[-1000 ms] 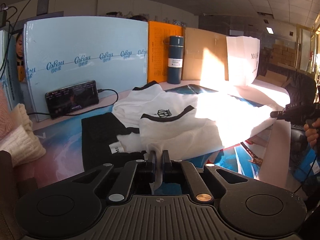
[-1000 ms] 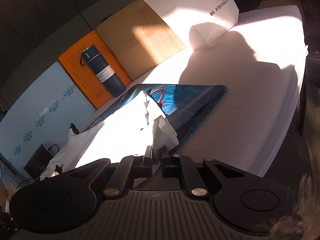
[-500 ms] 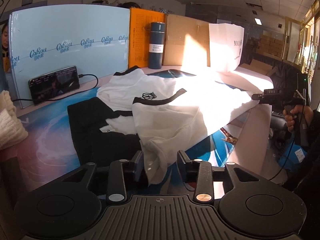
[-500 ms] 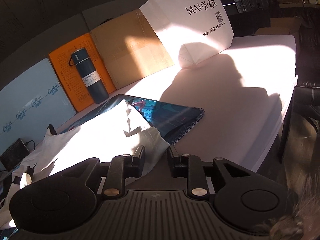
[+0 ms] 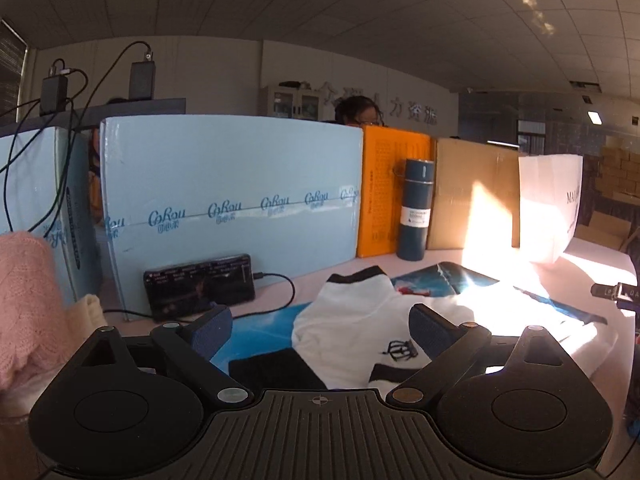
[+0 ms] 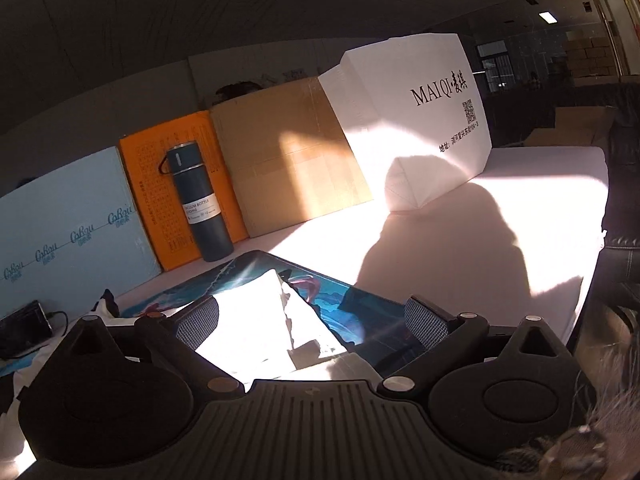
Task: Fold clothes
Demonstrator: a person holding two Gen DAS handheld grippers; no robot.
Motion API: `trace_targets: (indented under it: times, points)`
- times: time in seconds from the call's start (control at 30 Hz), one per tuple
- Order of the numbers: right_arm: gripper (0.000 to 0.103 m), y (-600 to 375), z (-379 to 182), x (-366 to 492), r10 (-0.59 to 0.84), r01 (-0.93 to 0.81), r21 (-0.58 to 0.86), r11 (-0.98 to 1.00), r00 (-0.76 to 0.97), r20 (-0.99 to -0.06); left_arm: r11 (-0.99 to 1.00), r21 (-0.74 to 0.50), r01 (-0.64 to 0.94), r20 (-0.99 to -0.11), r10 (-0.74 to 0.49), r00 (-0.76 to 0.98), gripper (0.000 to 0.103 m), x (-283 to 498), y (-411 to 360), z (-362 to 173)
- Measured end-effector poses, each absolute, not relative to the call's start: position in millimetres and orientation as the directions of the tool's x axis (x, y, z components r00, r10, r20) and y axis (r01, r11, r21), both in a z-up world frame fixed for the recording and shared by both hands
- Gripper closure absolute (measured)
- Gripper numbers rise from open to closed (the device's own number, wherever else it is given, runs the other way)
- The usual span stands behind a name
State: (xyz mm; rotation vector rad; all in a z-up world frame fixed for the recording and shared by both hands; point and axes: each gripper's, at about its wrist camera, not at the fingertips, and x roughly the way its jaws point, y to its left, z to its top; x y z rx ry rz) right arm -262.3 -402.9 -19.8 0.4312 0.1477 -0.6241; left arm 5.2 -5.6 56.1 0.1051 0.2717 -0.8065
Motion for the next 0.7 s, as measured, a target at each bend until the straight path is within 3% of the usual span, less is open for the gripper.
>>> trace_targets:
  times: [0.17, 0.23, 0.33, 0.47, 0.63, 0.7]
  points:
    - [0.000, -399.9, -2.7, -223.0, -0.373, 0.424, 0.422, 0.801, 0.906, -0.201, 0.652, 0.059, 0.756, -0.231, -0.728, 0.646, 0.005, 57.4, -56.9, 81.0]
    - [0.000, -399.8, 1.2, -206.3, -0.321, 0.371, 0.451, 0.812, 0.929, -0.185, 0.647, 0.055, 0.760, -0.256, -0.727, 0.637, 0.005, 83.1, -78.3, 83.6]
    - [0.000, -404.9, 2.6, -173.4, -0.255, 0.321, 0.530, 0.785, 0.947, -0.196, 0.584, -0.020, 0.811, -0.299, -0.778, 0.553, 0.005, 115.4, -112.5, 75.1]
    - [0.000, -412.4, -9.7, -123.8, -0.141, 0.249, 0.652, 0.717, 0.967, -0.214, 0.551, -0.082, 0.831, -0.430, -0.771, 0.469, 0.006, 147.8, -168.9, 40.1]
    - [0.000, -413.3, -44.1, -98.5, -0.029, 0.165, 0.709, 0.685, 0.979, -0.200, 0.590, -0.025, 0.807, -0.543, -0.685, 0.485, 0.014, 174.3, -224.0, -4.4]
    - [0.000, -415.4, -50.9, -97.1, -0.014, 0.187, 0.722, 0.666, 0.971, -0.239, 0.601, -0.003, 0.799, -0.574, -0.655, 0.491, 0.014, 184.3, -237.3, -12.9]
